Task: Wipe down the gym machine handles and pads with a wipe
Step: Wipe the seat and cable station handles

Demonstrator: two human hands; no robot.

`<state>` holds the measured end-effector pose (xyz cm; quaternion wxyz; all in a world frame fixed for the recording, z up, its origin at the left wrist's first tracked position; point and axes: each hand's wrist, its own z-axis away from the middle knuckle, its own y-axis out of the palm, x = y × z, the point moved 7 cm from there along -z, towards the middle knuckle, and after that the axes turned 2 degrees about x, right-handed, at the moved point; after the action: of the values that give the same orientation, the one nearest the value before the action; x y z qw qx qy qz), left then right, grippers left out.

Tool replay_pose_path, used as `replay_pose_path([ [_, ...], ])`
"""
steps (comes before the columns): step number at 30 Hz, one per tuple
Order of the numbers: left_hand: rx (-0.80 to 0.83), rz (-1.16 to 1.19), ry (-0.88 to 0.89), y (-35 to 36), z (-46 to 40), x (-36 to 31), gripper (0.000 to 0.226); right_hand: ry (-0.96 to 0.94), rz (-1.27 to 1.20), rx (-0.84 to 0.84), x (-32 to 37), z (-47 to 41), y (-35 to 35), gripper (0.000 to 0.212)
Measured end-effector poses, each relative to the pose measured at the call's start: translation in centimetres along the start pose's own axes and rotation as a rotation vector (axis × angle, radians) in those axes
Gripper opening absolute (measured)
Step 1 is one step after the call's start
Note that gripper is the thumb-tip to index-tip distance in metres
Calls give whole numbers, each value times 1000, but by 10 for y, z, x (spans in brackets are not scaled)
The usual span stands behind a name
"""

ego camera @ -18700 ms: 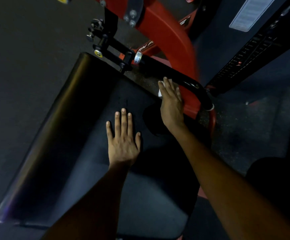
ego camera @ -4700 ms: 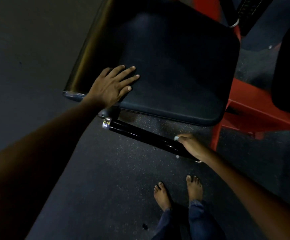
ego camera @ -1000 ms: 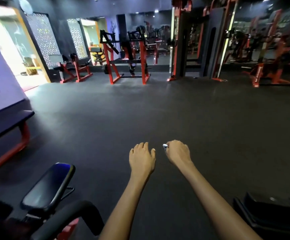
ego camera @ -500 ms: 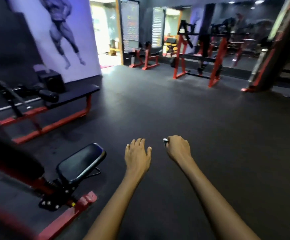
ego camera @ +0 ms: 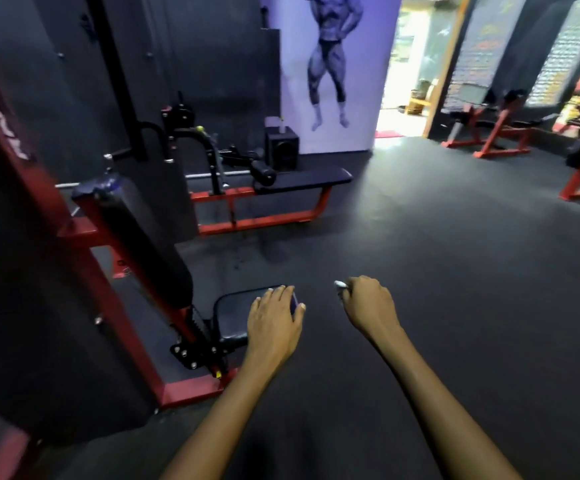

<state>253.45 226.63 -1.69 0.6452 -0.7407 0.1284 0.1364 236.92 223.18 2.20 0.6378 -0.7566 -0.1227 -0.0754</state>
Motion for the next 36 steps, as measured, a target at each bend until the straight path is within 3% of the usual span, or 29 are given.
replay_pose_path([
  [9,-95,1,-312,-21,-46,73,46,-326,-63,159,89,-79,57,28],
  [20,-279,-133,-725,-63,26,150,43,-800,-243,405,241,-59,101,23],
  [31,-670,-209,-1149,-84,181,112,43,-1324,-363,737,310,71,106,26],
  [36,-735,-302,-1062,-104,243,83,42,-1416,-541,903,307,127,83,26],
])
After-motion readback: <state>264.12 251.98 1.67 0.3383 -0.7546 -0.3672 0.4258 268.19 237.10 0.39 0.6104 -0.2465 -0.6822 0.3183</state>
